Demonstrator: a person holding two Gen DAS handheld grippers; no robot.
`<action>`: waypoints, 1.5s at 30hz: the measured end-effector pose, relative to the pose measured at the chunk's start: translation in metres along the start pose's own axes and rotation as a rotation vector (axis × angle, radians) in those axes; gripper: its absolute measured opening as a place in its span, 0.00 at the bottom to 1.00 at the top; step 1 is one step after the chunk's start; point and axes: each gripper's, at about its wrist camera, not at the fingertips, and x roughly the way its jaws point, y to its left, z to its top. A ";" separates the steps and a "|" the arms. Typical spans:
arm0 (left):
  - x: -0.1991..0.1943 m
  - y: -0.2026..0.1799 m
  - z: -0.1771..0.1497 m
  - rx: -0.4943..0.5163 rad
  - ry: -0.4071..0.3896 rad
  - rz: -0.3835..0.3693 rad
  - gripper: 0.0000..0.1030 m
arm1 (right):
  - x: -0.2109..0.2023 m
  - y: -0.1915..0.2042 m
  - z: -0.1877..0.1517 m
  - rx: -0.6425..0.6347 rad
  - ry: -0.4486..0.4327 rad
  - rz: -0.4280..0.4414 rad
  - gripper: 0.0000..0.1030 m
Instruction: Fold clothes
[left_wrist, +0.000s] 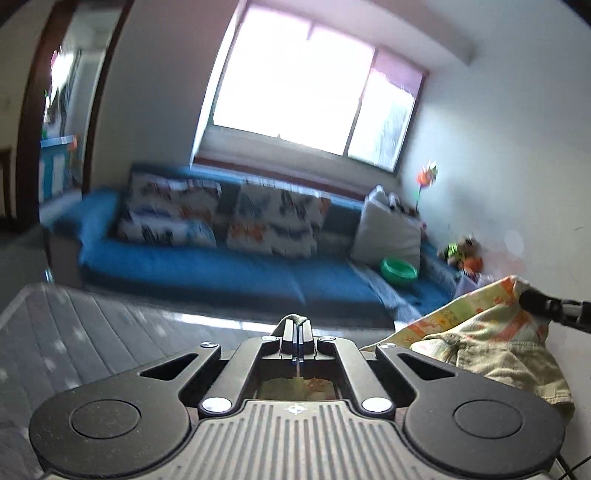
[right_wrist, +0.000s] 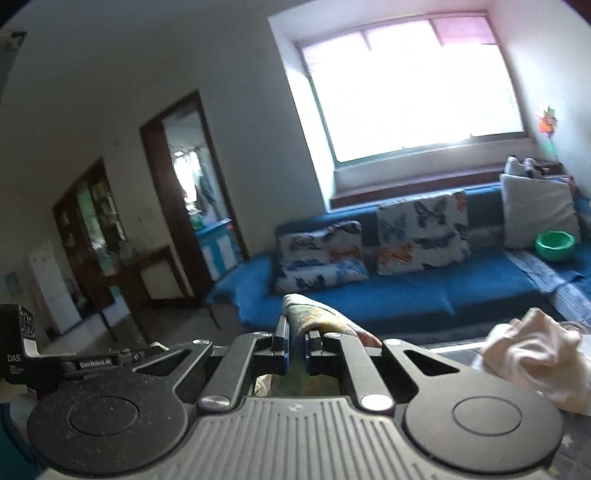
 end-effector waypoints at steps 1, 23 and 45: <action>-0.011 0.001 0.001 0.011 -0.013 0.007 0.01 | -0.001 0.003 -0.001 -0.006 0.007 0.013 0.06; -0.094 0.041 -0.242 -0.034 0.501 0.114 0.04 | -0.050 0.022 -0.188 -0.153 0.702 0.188 0.29; -0.071 0.022 -0.213 0.049 0.409 0.053 0.40 | 0.125 -0.092 -0.170 0.051 0.501 -0.158 0.32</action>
